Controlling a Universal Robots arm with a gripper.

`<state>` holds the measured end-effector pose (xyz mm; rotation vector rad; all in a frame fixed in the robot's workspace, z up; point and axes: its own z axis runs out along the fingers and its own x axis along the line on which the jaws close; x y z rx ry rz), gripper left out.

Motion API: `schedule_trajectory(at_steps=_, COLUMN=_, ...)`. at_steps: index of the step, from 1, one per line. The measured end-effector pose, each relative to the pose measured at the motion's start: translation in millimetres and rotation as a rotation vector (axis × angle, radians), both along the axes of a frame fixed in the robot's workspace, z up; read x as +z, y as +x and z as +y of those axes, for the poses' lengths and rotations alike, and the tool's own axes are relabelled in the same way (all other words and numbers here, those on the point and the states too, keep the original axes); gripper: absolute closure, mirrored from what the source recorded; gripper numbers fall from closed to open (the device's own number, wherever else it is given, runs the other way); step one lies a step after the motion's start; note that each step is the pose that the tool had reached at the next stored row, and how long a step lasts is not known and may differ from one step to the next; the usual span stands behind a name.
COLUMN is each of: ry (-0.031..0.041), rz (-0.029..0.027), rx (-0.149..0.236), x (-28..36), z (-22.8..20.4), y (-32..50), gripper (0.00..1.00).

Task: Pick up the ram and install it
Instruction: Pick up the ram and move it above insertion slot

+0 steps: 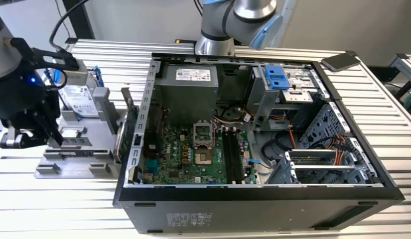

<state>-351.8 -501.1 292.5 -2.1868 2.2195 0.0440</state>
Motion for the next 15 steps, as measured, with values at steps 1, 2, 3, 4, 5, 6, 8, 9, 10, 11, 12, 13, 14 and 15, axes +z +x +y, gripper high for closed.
schedule_trajectory(at_steps=1, ry=-0.0001, rz=-0.0001, rx=0.0, x=4.3, z=0.1, y=0.1, gripper=1.0)
schedule_trajectory(at_steps=2, ry=-0.0005, rz=0.0, rx=0.0, x=9.1, z=0.6, y=0.0, gripper=1.0)
schedule_trajectory(at_steps=3, ry=-0.001, rz=0.0, rx=0.0, x=13.6, z=1.3, y=0.0, gripper=1.0)
schedule_trajectory(at_steps=4, ry=-0.0011, rz=-0.0001, rx=0.0, x=18.1, z=1.7, y=0.0, gripper=1.0)
schedule_trajectory(at_steps=5, ry=-0.0012, rz=0.0, rx=0.0, x=22.7, z=1.7, y=0.0, gripper=1.0)
schedule_trajectory(at_steps=6, ry=-0.0011, rz=0.0, rx=0.0, x=27.0, z=1.7, y=0.0, gripper=1.0)
schedule_trajectory(at_steps=8, ry=-0.0013, rz=0.0001, rx=0.0, x=36.4, z=1.7, y=0.0, gripper=1.0)
schedule_trajectory(at_steps=9, ry=-0.0012, rz=0.0, rx=0.0, x=40.6, z=1.7, y=0.0, gripper=1.0)
schedule_trajectory(at_steps=10, ry=-0.0011, rz=-0.0001, rx=0.0, x=45.5, z=1.7, y=0.0, gripper=1.0)
schedule_trajectory(at_steps=11, ry=-0.0011, rz=0.0, rx=0.0, x=49.9, z=1.7, y=0.0, gripper=1.0)
schedule_trajectory(at_steps=12, ry=-0.0012, rz=0.0, rx=0.0, x=54.6, z=1.7, y=0.0, gripper=1.0)
schedule_trajectory(at_steps=13, ry=-0.0012, rz=-0.0001, rx=0.0, x=59.1, z=1.7, y=0.0, gripper=1.0)
schedule_trajectory(at_steps=14, ry=-0.0012, rz=0.0, rx=0.0, x=63.6, z=1.7, y=0.0, gripper=1.0)
schedule_trajectory(at_steps=15, ry=-0.0012, rz=0.0, rx=0.0, x=68.1, z=1.7, y=0.0, gripper=1.0)
